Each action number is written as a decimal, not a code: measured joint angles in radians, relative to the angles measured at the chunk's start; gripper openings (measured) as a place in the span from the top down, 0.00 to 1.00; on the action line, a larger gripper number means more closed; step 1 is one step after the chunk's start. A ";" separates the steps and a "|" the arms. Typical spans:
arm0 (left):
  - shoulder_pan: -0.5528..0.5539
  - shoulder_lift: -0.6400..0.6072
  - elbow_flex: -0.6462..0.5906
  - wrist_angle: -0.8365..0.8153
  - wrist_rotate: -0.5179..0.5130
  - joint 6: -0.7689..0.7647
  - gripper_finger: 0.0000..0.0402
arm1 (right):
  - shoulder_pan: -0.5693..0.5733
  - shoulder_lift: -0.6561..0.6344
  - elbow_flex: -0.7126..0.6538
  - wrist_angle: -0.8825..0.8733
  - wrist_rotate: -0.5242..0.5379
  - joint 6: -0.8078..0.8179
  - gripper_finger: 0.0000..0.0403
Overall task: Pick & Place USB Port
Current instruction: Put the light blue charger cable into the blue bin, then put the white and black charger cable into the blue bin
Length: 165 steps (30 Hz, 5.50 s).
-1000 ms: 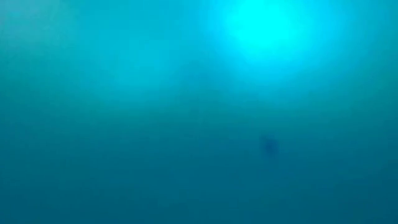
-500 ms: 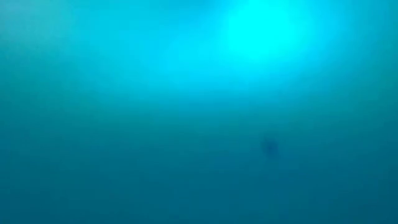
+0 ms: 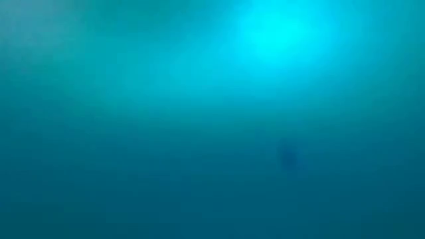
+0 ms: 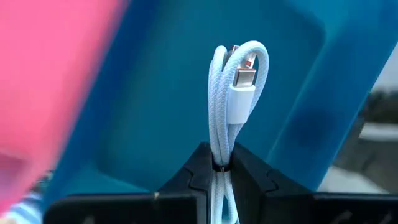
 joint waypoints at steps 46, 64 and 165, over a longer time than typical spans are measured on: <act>0.030 -0.421 -0.015 -0.517 -0.736 -0.354 0.71 | -0.018 0.056 -0.271 0.642 -0.113 -0.028 0.68; -0.047 -1.123 -0.588 -0.347 -1.103 -0.463 0.96 | -0.151 0.056 -0.536 1.722 -0.228 -0.232 0.68; -0.077 -1.365 -1.064 0.241 -0.848 -0.219 0.91 | -0.076 0.316 -0.330 0.373 -0.717 0.259 0.97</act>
